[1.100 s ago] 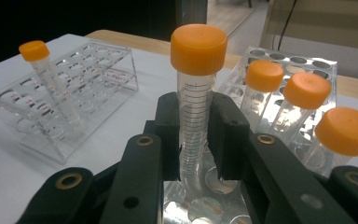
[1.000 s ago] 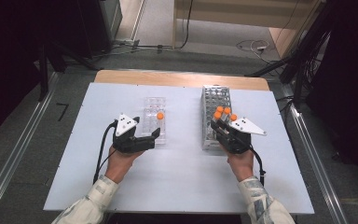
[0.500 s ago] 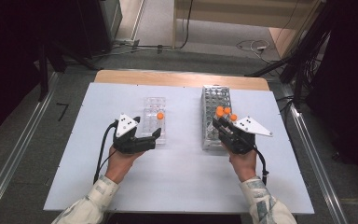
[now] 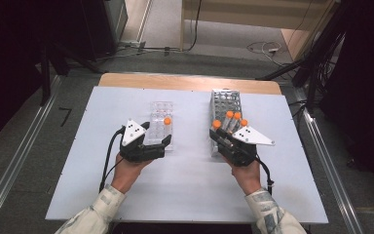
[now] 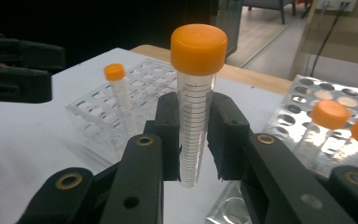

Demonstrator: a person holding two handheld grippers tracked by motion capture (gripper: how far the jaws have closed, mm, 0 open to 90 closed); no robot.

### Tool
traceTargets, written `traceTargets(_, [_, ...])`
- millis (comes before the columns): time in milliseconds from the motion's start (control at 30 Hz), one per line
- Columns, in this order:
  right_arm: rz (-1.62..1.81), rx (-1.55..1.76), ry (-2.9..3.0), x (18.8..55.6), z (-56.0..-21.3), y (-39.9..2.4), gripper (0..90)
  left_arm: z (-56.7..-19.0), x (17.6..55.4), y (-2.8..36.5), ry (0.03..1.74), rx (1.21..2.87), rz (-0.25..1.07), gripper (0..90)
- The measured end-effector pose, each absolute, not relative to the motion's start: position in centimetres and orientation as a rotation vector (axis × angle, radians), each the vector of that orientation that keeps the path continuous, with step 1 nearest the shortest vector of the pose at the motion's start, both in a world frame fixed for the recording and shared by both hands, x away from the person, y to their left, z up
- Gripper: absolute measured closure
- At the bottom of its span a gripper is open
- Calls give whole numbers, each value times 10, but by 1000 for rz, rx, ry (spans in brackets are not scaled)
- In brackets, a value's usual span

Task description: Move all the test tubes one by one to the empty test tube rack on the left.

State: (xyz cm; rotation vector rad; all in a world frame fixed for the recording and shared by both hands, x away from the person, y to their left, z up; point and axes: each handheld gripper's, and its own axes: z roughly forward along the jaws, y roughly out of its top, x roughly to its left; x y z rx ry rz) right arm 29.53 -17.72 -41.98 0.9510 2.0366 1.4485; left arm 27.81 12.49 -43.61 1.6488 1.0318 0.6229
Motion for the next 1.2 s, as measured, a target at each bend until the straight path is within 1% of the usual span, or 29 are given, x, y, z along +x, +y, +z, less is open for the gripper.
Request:
traceTargets(333, [1436,893,2146,288,-433,-153,724,-429,270,112,964,1652,558,168])
traceTargets(533, [1403,849,2236,284,-445,-134,724,-429,266,102,912,1681,515,209])
traceTargets(667, [1400,836,2263,282,-448,-128,724,-429,263,96,859,1687,483,272])
traceTargets(833, [1406,828,2296,280,-451,-122,724,-430,262,92,835,1689,457,353])
traceTargets(967, [1408,815,2313,278,-452,-119,724,-431,261,85,801,1699,431,437])
traceTargets(1200, [1413,792,2327,276,-453,-116,724,-433,260,80,787,1720,438,515])
